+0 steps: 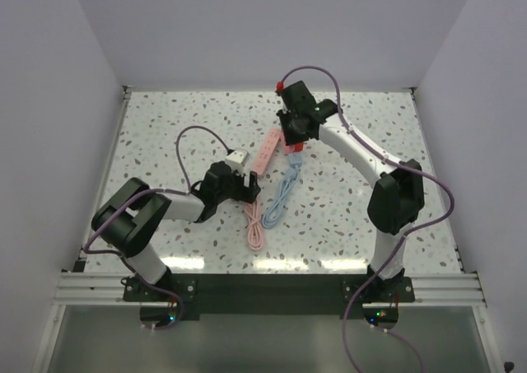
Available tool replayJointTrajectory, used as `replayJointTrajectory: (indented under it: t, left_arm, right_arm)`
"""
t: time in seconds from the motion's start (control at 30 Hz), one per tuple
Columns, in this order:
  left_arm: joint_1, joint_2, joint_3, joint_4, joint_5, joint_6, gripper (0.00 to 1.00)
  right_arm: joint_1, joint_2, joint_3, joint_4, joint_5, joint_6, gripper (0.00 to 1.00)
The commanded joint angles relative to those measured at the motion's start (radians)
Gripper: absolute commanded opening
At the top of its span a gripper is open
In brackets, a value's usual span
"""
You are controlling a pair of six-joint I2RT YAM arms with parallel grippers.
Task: Insert the plug
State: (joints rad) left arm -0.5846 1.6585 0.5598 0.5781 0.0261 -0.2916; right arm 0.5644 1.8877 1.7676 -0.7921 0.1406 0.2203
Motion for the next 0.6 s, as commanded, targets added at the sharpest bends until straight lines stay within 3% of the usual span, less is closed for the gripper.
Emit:
replayJointTrajectory:
  t: [0.0,0.57]
  left_arm:
    - [-0.015,0.026,0.045,0.008,0.027,0.003,0.86]
    - [-0.142,0.122,0.068,0.18,0.265,-0.13,0.82]
  right_arm:
    - [0.022,0.033,0.069,-0.044,0.079,0.024,0.0]
    - [0.075,0.088,0.118,-0.096,0.191,0.068,0.0]
